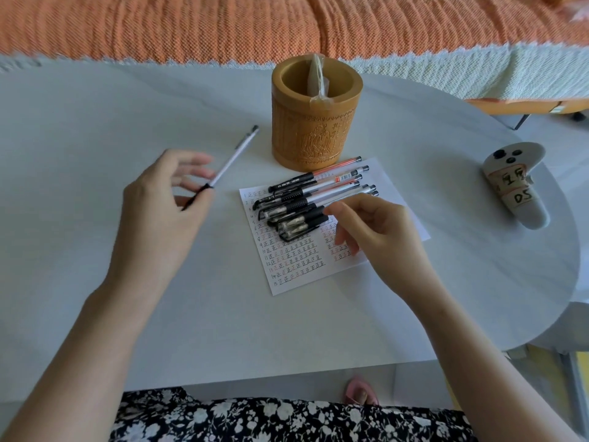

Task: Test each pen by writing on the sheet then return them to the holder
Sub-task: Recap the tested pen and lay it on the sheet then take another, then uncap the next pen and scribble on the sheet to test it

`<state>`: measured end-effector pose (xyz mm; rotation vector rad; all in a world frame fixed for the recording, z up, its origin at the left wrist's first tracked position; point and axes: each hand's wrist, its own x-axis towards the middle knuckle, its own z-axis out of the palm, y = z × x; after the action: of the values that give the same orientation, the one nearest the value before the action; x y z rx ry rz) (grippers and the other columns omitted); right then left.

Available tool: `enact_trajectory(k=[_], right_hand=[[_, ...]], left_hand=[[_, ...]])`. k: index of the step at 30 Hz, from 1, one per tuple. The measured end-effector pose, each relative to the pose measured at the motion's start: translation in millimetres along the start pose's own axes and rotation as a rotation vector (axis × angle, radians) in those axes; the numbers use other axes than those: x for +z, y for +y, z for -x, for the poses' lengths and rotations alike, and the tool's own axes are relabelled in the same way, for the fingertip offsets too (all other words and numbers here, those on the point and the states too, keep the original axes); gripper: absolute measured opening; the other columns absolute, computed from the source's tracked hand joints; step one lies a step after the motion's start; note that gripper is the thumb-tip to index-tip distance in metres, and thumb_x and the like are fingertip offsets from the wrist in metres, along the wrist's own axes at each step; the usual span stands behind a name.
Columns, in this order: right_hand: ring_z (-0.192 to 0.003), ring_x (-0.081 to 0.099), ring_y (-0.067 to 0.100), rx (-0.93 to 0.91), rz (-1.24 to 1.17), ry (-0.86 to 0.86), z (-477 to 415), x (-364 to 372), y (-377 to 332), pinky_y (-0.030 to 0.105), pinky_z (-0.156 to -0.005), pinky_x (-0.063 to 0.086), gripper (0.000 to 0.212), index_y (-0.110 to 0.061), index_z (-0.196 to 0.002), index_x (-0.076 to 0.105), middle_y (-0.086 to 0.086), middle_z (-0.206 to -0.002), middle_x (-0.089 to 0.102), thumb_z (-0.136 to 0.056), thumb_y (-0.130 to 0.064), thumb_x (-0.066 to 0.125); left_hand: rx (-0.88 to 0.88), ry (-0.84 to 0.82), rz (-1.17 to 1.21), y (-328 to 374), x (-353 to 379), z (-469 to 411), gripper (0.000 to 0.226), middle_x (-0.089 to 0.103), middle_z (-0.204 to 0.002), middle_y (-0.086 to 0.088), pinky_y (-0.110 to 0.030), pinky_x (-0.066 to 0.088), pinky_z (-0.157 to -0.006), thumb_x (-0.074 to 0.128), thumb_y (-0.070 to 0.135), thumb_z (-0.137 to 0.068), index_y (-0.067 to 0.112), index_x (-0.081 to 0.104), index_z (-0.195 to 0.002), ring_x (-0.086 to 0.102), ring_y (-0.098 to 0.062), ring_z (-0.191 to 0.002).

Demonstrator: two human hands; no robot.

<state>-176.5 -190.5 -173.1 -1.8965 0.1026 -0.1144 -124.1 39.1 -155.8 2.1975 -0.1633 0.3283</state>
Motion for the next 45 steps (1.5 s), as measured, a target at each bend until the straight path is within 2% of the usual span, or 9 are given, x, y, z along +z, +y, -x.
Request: enact_trajectory(k=[4, 8, 13, 18, 21, 28, 33, 40, 45], right_hand=[[-0.048, 0.047, 0.012, -0.001, -0.215, -0.125, 0, 1, -6, 0.012, -0.048, 0.037, 0.029, -0.009, -0.101, 0.065, 0.002, -0.06, 0.06, -0.086, -0.034, 0.064], [-0.048, 0.049, 0.013, -0.034, -0.35, -0.212, -1, 2, -7, 0.016, -0.045, 0.035, 0.022, -0.007, -0.099, 0.064, 0.001, -0.061, 0.061, -0.082, -0.021, 0.067], [-0.048, 0.054, 0.015, -0.039, -0.433, -0.112, -3, -2, -7, 0.022, -0.042, 0.037, 0.012, -0.008, -0.086, 0.064, 0.002, -0.061, 0.062, -0.082, -0.02, 0.063], [-0.048, 0.055, 0.017, -0.024, -0.419, -0.084, -3, -4, -7, 0.023, -0.041, 0.038, 0.013, -0.006, -0.09, 0.062, 0.004, -0.062, 0.063, -0.086, -0.018, 0.06], [-0.049, 0.056, 0.016, -0.021, -0.437, -0.094, -3, -5, -6, 0.023, -0.042, 0.038, 0.01, -0.004, -0.093, 0.061, 0.004, -0.063, 0.064, -0.09, -0.014, 0.056], [-0.051, 0.056, 0.015, -0.044, -0.479, -0.118, -3, -6, -5, 0.022, -0.043, 0.04, 0.016, -0.002, -0.094, 0.058, 0.003, -0.064, 0.065, -0.088, -0.017, 0.055], [-0.051, 0.055, 0.017, -0.038, -0.513, -0.127, -2, -9, -6, 0.021, -0.044, 0.039, 0.015, -0.004, -0.09, 0.058, 0.003, -0.063, 0.064, -0.085, -0.018, 0.058], [-0.039, 0.031, 0.009, 0.108, -0.601, -0.246, -4, -9, -2, 0.017, -0.038, 0.028, 0.026, -0.012, -0.07, 0.046, -0.003, -0.051, 0.041, -0.075, 0.0, 0.069], [-0.037, 0.036, 0.012, 0.118, -0.594, -0.079, -8, -27, 5, 0.017, -0.039, 0.028, 0.02, -0.009, -0.094, 0.062, -0.002, -0.045, 0.038, -0.085, -0.003, 0.045]], left_hand=[[0.074, -0.32, 0.266, 26, 11, 12, 0.033, 0.07, -0.093, 0.009, -0.02, 0.053, -0.074, 0.07, 0.002, -0.078, 0.024, 0.061, -0.101, 0.064, -0.008, -0.085], [0.099, -0.467, 0.308, 35, 25, 23, 0.033, 0.07, -0.094, 0.012, -0.023, 0.054, -0.077, 0.072, 0.004, -0.076, 0.023, 0.062, -0.101, 0.065, -0.008, -0.088], [0.036, -0.46, 0.303, 33, 34, 26, 0.026, 0.068, -0.092, 0.015, -0.017, 0.049, -0.075, 0.07, 0.018, -0.08, 0.026, 0.061, -0.103, 0.063, -0.002, -0.088], [0.065, -0.54, 0.219, 34, 40, 30, 0.01, 0.065, -0.075, 0.008, -0.012, 0.044, -0.062, 0.056, 0.021, -0.091, 0.024, 0.063, -0.097, 0.059, -0.002, -0.067], [0.148, -0.531, 0.153, 38, 44, 33, 0.014, 0.059, -0.078, 0.011, -0.01, 0.038, -0.066, 0.047, 0.021, -0.096, 0.021, 0.061, -0.099, 0.053, -0.001, -0.074], [0.153, -0.513, 0.108, 39, 51, 33, 0.018, 0.053, -0.063, 0.017, -0.015, 0.032, -0.053, 0.043, 0.036, -0.096, 0.026, 0.058, -0.096, 0.049, -0.002, -0.06], [0.118, -0.517, 0.164, 39, 48, 32, 0.026, 0.066, -0.082, 0.004, -0.037, 0.048, -0.071, 0.043, 0.046, -0.089, 0.03, 0.06, -0.101, 0.061, -0.014, -0.077], [0.145, -0.562, 0.186, 45, 54, 40, 0.022, 0.05, -0.059, 0.002, -0.031, 0.038, -0.054, 0.051, 0.047, -0.088, 0.028, 0.06, -0.097, 0.046, -0.013, -0.055], [0.125, -0.548, 0.031, 38, 55, 40, 0.027, 0.039, -0.056, 0.006, -0.019, 0.029, -0.049, 0.055, 0.056, -0.079, 0.033, 0.057, -0.093, 0.044, -0.007, -0.053]])
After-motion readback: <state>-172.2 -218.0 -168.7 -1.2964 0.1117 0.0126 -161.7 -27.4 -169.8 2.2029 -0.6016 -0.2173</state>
